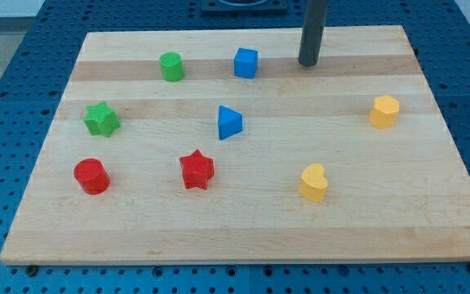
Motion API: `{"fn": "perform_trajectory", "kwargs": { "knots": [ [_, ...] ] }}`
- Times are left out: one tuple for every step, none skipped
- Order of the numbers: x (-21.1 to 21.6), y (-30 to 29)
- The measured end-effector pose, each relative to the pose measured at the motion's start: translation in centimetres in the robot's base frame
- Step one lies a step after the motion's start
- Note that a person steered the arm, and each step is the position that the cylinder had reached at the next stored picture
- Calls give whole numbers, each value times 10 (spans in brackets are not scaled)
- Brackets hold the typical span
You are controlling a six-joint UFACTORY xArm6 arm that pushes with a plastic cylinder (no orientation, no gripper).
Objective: Move the blue triangle to the center
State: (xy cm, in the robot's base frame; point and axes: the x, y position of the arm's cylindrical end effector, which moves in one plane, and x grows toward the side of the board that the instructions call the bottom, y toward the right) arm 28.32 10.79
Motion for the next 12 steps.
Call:
{"fn": "perform_trajectory", "kwargs": {
  "knots": [
    [0,-1],
    [0,0],
    [-1,2],
    [12,21],
    [57,34],
    [108,36],
    [137,19],
    [162,-21],
    [166,-60],
    [178,-102],
    [183,-152],
    [164,-191]
  ]
}}
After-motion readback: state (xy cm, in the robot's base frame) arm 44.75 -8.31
